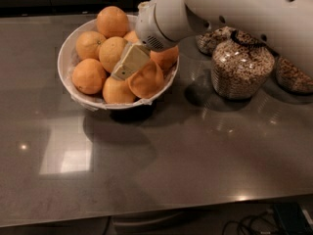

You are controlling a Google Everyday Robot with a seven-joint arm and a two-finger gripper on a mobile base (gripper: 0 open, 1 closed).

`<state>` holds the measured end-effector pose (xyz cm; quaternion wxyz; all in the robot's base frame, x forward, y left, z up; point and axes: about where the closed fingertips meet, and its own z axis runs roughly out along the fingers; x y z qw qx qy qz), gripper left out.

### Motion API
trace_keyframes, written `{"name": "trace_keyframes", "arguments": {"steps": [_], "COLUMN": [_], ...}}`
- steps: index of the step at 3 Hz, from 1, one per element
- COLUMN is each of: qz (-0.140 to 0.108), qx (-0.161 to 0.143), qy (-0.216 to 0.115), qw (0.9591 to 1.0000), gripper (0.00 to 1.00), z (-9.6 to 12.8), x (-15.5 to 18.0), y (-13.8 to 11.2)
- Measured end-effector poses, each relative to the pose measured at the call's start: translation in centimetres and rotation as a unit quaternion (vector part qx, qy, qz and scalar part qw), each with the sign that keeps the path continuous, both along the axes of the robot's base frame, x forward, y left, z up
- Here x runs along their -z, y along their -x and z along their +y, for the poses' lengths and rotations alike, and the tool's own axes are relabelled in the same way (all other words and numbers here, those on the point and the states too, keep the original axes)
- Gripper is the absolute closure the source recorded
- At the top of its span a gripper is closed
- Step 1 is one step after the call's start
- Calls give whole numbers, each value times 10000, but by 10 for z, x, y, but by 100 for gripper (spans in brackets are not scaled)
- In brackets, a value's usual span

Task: Pick orange from white bowl

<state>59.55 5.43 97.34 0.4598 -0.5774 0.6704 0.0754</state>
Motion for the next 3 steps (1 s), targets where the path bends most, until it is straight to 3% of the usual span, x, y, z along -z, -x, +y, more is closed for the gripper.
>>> {"name": "trace_keyframes", "arguments": {"steps": [1,2,3], "qz": [-130,-172,-223], "qx": [-73,-295,-606], "qy": [162,193,102], "qw": [9998,9992,9979], "gripper": [0,12,6], "z": [1,7,17], "x": [-2,-6,-18], "y": [-9,-8,2]}}
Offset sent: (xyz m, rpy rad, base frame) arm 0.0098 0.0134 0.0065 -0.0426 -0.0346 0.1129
